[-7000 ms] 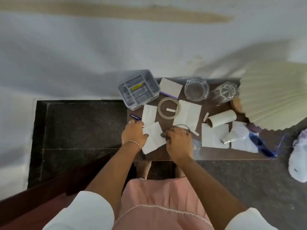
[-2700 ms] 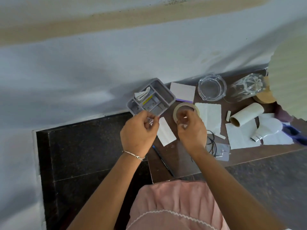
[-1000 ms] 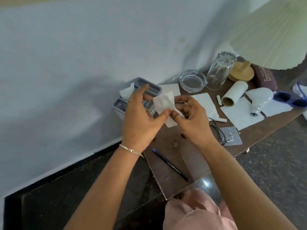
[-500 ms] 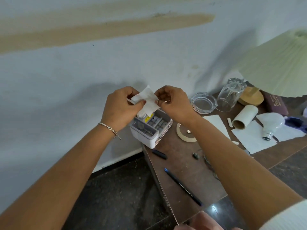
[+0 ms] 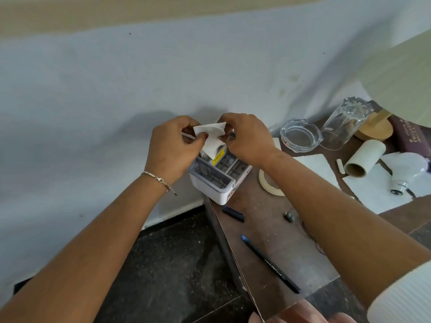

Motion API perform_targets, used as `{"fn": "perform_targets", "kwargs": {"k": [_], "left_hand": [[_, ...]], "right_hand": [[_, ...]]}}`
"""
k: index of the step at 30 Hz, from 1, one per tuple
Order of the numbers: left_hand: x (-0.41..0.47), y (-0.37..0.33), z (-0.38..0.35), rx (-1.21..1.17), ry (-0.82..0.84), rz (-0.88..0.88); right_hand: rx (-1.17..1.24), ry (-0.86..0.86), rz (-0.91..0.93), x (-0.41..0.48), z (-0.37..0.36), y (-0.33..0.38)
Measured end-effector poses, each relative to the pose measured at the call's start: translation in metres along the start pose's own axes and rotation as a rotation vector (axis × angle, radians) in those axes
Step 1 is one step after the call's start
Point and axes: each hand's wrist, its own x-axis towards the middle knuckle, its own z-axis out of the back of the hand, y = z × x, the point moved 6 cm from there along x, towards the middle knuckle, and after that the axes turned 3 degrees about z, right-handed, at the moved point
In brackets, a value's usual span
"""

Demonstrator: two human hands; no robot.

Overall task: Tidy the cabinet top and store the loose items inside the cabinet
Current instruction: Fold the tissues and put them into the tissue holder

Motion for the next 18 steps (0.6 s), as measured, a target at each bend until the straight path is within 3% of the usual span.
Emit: {"fn": "perform_targets", "kwargs": {"k": [11, 18], "left_hand": [[0.0056, 0.0022, -0.0021, 0.043, -0.055, -0.009], [-0.0004, 0.0074, -0.0067, 0.116, -0.006, 0.031]], "right_hand": [[-0.177, 0.0, 0.093, 0.0097, -0.0016, 0.0057], [-0.199, 0.031, 0.08, 0.0065, -0.0055, -0.0012]]}}
